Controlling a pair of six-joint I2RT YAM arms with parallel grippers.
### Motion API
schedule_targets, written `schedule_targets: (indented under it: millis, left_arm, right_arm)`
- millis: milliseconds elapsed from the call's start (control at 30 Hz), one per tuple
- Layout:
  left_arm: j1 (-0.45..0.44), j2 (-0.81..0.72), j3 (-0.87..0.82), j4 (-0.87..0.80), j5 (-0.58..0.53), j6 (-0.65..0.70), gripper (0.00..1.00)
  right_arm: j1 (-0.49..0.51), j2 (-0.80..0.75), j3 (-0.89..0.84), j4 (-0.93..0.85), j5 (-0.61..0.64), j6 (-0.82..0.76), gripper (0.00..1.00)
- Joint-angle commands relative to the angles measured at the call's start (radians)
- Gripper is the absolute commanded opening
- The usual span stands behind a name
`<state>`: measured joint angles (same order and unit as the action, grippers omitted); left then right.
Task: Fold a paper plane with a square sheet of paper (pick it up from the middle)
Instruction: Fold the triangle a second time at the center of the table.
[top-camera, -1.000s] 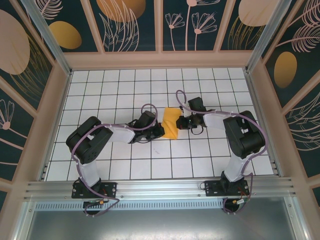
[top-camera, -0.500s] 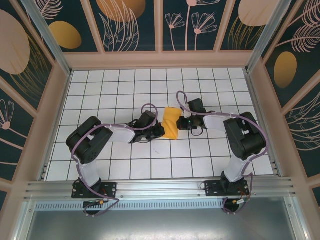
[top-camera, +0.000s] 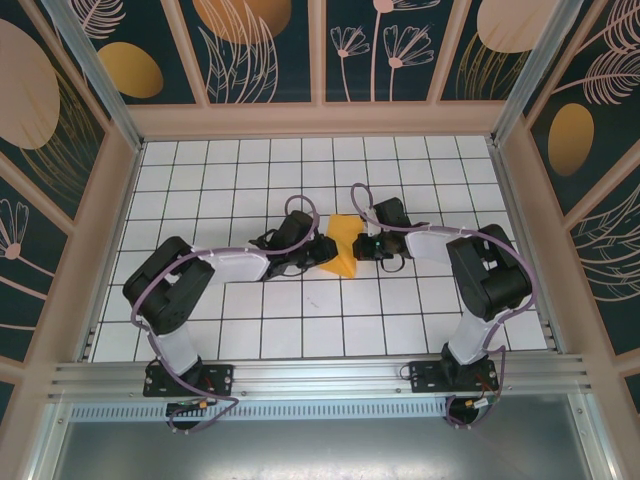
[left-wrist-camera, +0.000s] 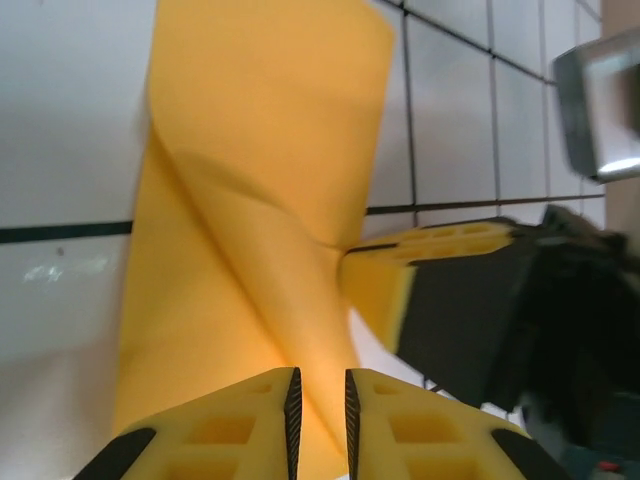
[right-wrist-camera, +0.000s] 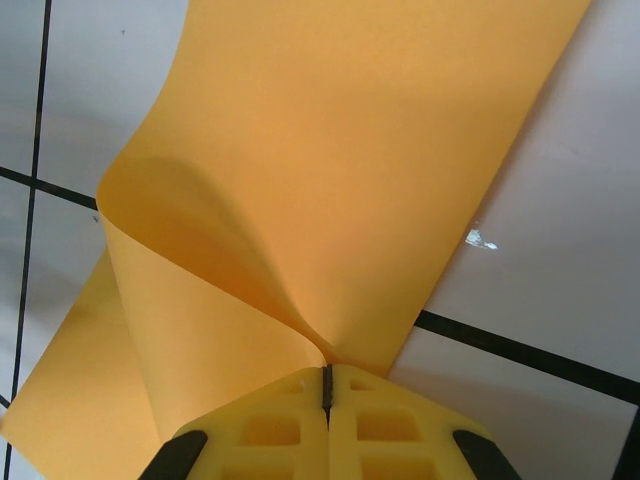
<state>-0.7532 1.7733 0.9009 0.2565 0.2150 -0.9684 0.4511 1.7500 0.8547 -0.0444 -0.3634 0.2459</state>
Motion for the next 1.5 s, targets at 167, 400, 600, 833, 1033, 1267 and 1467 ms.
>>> schedule_targets:
  millis: [167, 400, 600, 833, 1033, 1267, 1467]
  left_arm:
    - [-0.003, 0.012, 0.065, 0.045, 0.026, -0.009, 0.20]
    - [-0.001, 0.093, 0.124, 0.072, 0.024, -0.050, 0.16]
    - [0.000, 0.151, 0.141, 0.080, 0.020, -0.058, 0.16]
    - [0.000, 0.175, 0.105, 0.099, -0.008, -0.064, 0.16]
    - [0.001, 0.192, 0.098, 0.080, -0.027, -0.055, 0.16]
    - [0.001, 0.200, 0.078, 0.082, -0.050, -0.060, 0.16]
    - [0.000, 0.213, 0.078, 0.080, -0.045, -0.049, 0.15]
  right_arm:
    - [0.011, 0.031, 0.010, -0.012, 0.017, 0.011, 0.00]
    - [0.011, 0.035, 0.011, -0.007, 0.014, 0.015, 0.00]
    - [0.011, 0.042, 0.013, -0.005, 0.007, 0.016, 0.00]
    - [0.012, 0.043, 0.019, -0.012, 0.006, 0.014, 0.00]
    - [0.011, 0.041, 0.022, -0.012, 0.002, 0.013, 0.00]
    - [0.011, 0.041, 0.025, -0.004, -0.016, 0.021, 0.01]
    - [0.011, 0.037, 0.035, -0.006, -0.026, 0.025, 0.02]
